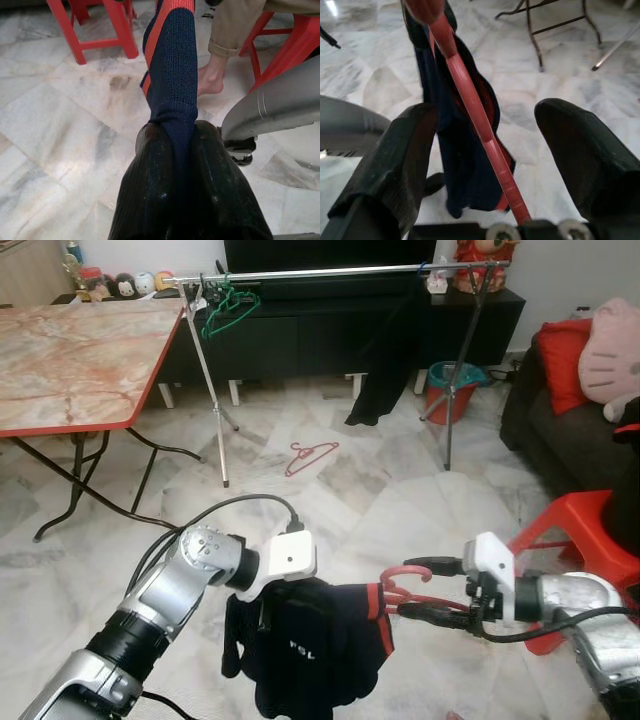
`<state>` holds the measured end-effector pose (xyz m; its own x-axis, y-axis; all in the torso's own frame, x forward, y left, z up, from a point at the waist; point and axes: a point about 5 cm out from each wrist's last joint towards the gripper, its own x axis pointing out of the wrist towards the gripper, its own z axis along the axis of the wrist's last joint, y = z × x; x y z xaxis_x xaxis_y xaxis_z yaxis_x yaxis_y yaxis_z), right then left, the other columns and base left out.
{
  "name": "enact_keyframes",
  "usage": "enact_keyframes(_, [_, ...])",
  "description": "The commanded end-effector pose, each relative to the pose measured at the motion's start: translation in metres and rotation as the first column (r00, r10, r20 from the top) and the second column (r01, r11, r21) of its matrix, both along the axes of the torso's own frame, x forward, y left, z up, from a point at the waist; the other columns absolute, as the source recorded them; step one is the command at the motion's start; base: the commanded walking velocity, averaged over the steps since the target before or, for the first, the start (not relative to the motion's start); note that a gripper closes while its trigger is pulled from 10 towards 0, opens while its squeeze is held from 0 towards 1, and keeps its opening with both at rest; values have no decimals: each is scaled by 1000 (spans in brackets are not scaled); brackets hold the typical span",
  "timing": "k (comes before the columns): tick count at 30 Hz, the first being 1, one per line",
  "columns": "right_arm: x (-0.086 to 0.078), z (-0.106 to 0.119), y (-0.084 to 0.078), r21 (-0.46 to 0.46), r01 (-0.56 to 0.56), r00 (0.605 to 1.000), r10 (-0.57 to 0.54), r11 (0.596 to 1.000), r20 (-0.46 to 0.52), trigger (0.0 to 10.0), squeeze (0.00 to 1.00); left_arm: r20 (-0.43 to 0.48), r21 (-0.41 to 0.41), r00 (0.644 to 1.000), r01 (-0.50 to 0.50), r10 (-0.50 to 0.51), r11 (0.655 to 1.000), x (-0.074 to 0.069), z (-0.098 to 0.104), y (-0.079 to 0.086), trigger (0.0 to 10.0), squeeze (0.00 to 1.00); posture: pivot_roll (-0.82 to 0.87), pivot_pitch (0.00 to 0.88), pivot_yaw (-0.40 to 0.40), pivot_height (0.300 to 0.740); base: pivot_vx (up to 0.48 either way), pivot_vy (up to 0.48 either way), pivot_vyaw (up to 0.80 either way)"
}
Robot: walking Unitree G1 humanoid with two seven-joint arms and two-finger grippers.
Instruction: Hang hanger
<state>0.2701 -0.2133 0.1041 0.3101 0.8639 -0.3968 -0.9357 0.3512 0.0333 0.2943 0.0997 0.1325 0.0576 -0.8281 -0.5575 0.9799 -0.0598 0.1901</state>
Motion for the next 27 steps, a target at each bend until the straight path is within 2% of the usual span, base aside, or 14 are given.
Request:
enact_keyframes(1, [5,5,2,-16,-21,1000,21,1000,10,10000,0,31,-18,999,21,-21,1000,4,11,-3,10000,0,-183,0,25,740,0,0,0])
enact_keyframes(5, [8,8,3,-53,-48,998,50,997,24,10000,0,24,-26,999,38,-37,999,4,15,-2,10000,0,-186,0,45,740,0,0,0])
enact_keyframes(14, [9,5,10,-49,-72,997,73,996,12,10000,0,13,-39,999,47,-47,998,5,19,0,10000,0,-177,2,60,740,0,0,0])
enact_keyframes(18, [13,0,9,-106,-52,998,55,993,29,10000,0,8,-47,999,54,-54,997,3,20,-1,10000,0,-177,6,63,740,0,0,0])
enact_keyframes(26, [11,-6,7,-138,-64,998,65,988,7,10000,0,11,-51,999,53,-53,997,3,20,-1,10000,0,-175,0,57,740,0,0,0])
enact_keyframes(27, [12,-6,7,-139,-60,998,62,988,11,9333,0,12,-52,999,54,-53,997,3,20,-1,10000,0,-175,0,57,740,0,0,0])
